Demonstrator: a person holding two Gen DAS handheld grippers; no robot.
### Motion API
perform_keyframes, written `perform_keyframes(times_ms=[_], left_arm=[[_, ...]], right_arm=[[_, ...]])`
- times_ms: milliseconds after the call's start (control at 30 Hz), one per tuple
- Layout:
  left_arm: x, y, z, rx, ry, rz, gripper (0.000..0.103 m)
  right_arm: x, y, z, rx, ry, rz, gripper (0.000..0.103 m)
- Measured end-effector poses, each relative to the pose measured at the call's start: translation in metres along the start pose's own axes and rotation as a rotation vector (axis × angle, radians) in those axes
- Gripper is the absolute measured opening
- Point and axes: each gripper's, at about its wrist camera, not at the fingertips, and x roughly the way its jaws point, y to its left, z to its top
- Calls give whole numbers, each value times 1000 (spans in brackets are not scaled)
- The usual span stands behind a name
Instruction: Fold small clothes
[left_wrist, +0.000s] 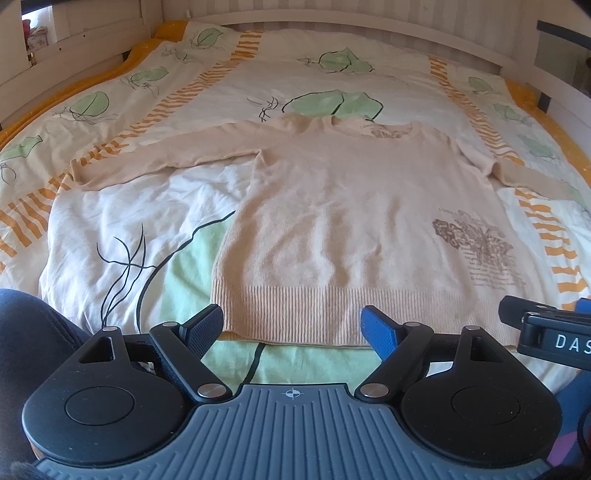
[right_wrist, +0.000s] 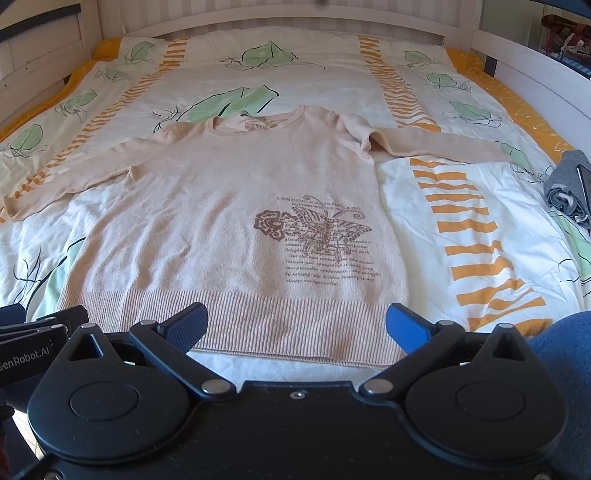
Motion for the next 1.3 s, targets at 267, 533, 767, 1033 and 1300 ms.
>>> perform_keyframes(times_ms=[267,533,767,1033,1300], left_arm=[[15,-2,5,0,44,-10,81],[45,-3,18,7,103,-7,81],[68,-12,37,70,95,28,81],[99,-27,71,133,65,18,81],[141,-43,82,192,117,10,81]], right_arm=[[16,-1,7,12,55,57,102],[54,-4,18,20,197,78,102],[81,-11,37,2,177,1,102],[122,-22,60,-22,187,-43,102],[143,-29,61,-20,223,-20,102]])
